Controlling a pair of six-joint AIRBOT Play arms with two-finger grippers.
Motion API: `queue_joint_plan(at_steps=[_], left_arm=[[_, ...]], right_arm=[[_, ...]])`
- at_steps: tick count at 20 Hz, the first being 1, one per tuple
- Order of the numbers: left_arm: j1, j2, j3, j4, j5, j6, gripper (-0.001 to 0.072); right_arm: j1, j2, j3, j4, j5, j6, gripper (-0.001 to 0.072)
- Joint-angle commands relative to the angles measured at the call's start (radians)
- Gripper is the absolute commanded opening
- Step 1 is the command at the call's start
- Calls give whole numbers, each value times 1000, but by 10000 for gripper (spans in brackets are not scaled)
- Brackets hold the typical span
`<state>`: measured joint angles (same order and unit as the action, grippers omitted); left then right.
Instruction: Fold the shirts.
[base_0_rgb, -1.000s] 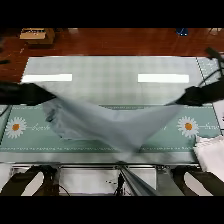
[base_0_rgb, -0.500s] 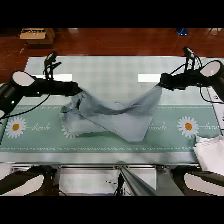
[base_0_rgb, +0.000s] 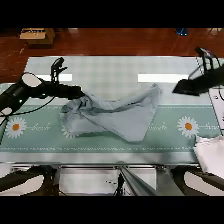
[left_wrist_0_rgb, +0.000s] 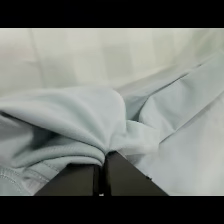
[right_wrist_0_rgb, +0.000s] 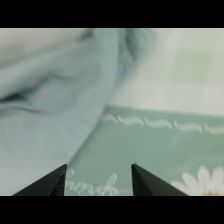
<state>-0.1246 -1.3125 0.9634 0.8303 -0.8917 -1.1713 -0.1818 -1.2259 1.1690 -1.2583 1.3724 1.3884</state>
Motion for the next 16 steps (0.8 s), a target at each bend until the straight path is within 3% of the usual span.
queue_joint_plan(at_steps=[1,4,8,16], left_arm=[[0,-2,0,0,-13,1,29],[0,-2,0,0,-18,0,29],[0,-2,0,0,-31,1,29],[0,-2,0,0,-43,1,29]], right_arm=[[-136,114,-237,77,182,13,497],[-145,192,-528,314,91,-10,497],[-24,211,-716,486,-85,-33,497],[226,211,-767,533,-380,46,497]])
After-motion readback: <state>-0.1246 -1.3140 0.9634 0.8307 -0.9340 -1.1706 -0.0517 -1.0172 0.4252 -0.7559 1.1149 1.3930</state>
